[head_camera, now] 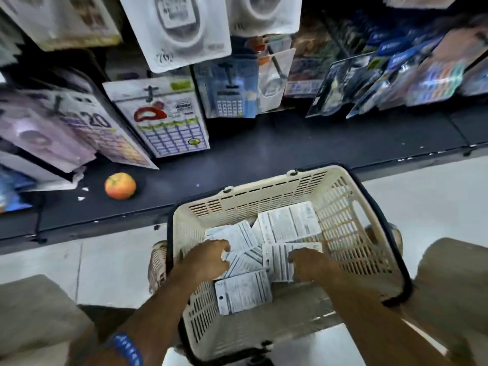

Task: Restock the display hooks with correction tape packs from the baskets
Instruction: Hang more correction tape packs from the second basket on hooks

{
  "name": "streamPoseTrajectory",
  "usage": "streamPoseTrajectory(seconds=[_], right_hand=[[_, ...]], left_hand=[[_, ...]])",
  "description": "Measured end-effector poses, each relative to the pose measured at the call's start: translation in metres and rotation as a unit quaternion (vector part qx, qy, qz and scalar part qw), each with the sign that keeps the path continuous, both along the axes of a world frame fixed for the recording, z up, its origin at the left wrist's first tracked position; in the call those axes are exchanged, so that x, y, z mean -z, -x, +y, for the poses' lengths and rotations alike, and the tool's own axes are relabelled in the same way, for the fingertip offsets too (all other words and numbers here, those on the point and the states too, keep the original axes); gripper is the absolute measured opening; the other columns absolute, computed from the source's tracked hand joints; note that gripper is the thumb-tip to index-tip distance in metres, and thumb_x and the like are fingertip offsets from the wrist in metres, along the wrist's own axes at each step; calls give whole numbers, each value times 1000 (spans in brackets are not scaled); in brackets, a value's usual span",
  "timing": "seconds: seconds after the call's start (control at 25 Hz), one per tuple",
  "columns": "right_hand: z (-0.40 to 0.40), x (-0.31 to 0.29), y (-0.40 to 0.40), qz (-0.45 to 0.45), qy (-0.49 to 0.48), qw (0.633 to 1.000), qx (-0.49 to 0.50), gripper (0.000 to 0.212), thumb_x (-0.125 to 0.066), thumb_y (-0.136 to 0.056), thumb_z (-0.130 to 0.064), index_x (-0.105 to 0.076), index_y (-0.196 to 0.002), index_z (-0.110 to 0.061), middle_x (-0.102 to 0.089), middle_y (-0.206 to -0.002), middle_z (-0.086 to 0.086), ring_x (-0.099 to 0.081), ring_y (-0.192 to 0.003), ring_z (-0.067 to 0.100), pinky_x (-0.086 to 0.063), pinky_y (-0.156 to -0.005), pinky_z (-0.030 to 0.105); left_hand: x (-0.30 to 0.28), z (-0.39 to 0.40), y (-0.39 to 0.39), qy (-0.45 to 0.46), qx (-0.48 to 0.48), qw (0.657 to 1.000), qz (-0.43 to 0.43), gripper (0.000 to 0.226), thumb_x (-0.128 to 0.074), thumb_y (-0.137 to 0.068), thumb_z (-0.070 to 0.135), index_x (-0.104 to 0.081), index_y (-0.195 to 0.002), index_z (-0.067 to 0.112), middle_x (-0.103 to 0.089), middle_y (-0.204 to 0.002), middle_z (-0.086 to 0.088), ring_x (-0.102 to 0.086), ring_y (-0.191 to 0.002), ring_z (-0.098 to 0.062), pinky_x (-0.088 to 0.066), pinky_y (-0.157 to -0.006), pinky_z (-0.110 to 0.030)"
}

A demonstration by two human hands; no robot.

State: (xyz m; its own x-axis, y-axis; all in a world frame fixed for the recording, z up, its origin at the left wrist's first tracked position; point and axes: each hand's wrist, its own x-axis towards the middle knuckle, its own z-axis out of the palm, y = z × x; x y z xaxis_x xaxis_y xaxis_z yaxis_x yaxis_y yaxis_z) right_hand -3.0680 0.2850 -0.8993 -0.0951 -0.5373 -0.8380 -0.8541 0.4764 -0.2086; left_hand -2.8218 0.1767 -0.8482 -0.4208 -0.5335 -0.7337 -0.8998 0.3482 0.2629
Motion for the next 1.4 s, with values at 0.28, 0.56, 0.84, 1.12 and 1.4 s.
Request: streamPoseTrajectory(seconds=[0.28, 0.56, 0.84, 1.12, 1.4], right_hand=[[4, 46, -65, -144, -11, 987, 73, 89, -85, -75, -40, -40, -150, -20, -57, -144, 4, -54, -132, 25, -42, -105, 30], [4, 63, -72, -168, 16, 976, 136, 60, -86, -73, -28, -66, -130, -21, -69, -125, -1, -66, -113, 19, -53, -93, 26], [0, 60, -59, -229, 21, 940, 252, 36, -85, -77, -14, -66, -107, -18, -69, -116, 2, -66, -106, 20, -55, -94, 35], [2, 43, 22, -297, 6, 799, 523, 27, -82, -79, -11, -75, -105, -11, -78, -102, 11, -76, -94, 27, -63, -78, 43], [2, 49, 13, -325, -37, 795, 512, 31, -80, -83, -15, -73, -113, -16, -79, -105, 4, -76, -95, 22, -61, -77, 40]], left_hand=[[66, -26, 38, 22, -12, 999, -23, 90, -72, -87, 35, -21, -159, 15, -23, -165, -9, -24, -151, -28, -30, -120, -39], [90, -31, 38, 6, 54, 995, -80, 127, -80, -64, 71, -14, -161, 22, -1, -169, -8, -4, -154, -33, -13, -123, -46], [82, -42, 29, -96, -24, 994, -44, 111, -29, -66, 99, -30, -157, 35, -19, -163, -1, -9, -152, -29, -16, -120, -52], [88, -33, 30, -152, -186, 970, 29, 49, -49, -102, 52, -61, -135, 17, -69, -125, -7, -66, -89, -13, -47, -79, -29], [91, -20, 23, -223, -196, 955, 2, 70, -76, -81, 22, -48, -145, 27, -53, -148, 0, -54, -125, -18, -50, -99, -35]])
